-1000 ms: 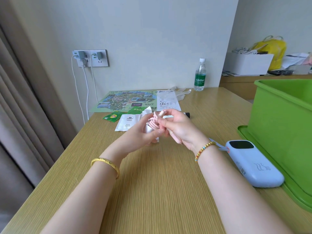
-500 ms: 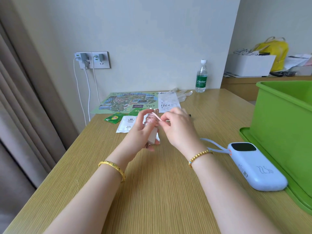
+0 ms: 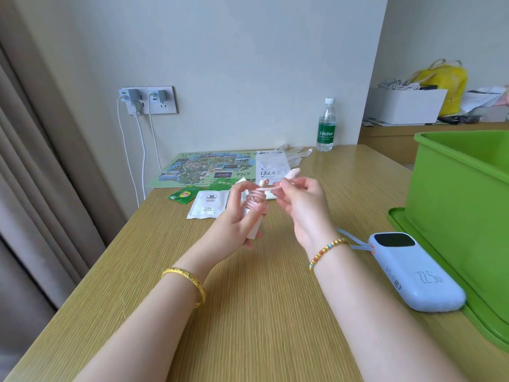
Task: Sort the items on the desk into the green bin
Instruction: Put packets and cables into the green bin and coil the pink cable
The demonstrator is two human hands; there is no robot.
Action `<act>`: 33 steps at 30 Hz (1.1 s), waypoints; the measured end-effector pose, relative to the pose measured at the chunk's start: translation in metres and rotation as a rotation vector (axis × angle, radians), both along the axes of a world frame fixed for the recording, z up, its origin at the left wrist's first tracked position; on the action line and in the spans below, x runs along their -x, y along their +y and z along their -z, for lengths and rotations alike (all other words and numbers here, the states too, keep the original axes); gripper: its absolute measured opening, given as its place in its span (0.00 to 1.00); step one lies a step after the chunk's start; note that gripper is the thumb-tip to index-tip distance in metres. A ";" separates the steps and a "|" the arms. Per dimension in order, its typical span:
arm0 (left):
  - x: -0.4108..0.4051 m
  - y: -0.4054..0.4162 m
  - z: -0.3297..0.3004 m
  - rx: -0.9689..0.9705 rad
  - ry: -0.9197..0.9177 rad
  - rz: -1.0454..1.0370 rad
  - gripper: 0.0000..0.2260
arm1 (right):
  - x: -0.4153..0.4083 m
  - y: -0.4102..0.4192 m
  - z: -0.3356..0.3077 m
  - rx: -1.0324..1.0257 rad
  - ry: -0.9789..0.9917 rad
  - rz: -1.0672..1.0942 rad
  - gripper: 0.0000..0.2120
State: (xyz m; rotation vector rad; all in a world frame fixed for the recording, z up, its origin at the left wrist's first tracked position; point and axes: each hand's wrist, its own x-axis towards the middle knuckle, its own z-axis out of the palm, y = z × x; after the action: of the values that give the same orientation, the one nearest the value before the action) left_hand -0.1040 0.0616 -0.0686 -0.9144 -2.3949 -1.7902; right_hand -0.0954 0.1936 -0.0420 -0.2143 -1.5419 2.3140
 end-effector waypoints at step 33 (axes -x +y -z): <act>0.004 0.006 0.005 -0.231 -0.313 -0.170 0.17 | -0.010 -0.003 0.000 -1.048 0.087 -0.211 0.15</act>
State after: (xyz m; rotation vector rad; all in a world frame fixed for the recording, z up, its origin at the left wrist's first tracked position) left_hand -0.1076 0.0672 -0.0737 -0.4214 -2.2711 -2.2172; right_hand -0.0849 0.1910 -0.0425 0.3228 -2.5470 1.3117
